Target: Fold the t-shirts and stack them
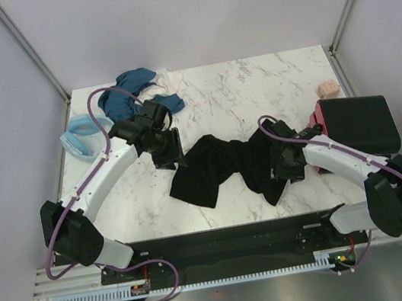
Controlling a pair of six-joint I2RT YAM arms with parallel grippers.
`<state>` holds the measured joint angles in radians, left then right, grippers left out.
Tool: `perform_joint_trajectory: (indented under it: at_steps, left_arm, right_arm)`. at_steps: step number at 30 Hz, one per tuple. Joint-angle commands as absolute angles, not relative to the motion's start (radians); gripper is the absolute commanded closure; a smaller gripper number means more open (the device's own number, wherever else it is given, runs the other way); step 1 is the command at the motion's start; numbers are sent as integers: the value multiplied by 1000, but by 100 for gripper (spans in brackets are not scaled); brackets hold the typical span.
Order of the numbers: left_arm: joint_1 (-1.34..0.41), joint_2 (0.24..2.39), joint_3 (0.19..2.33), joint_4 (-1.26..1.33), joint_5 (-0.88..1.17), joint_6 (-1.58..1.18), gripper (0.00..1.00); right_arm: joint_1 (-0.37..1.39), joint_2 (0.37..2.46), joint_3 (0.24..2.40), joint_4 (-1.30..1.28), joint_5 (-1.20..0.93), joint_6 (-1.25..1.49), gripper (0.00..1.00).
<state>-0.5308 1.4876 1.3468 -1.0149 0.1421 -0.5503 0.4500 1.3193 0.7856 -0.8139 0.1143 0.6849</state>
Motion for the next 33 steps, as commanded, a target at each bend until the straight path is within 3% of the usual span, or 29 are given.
perform_joint_trajectory:
  at_steps: [1, 33]
  left_arm:
    - [-535, 1465, 1358, -992, 160, -535, 51]
    - [-535, 1471, 1359, -988, 179, -532, 51]
  right_arm:
    - [457, 1359, 818, -770, 129, 686, 41]
    - [459, 1531, 994, -739, 242, 629, 43]
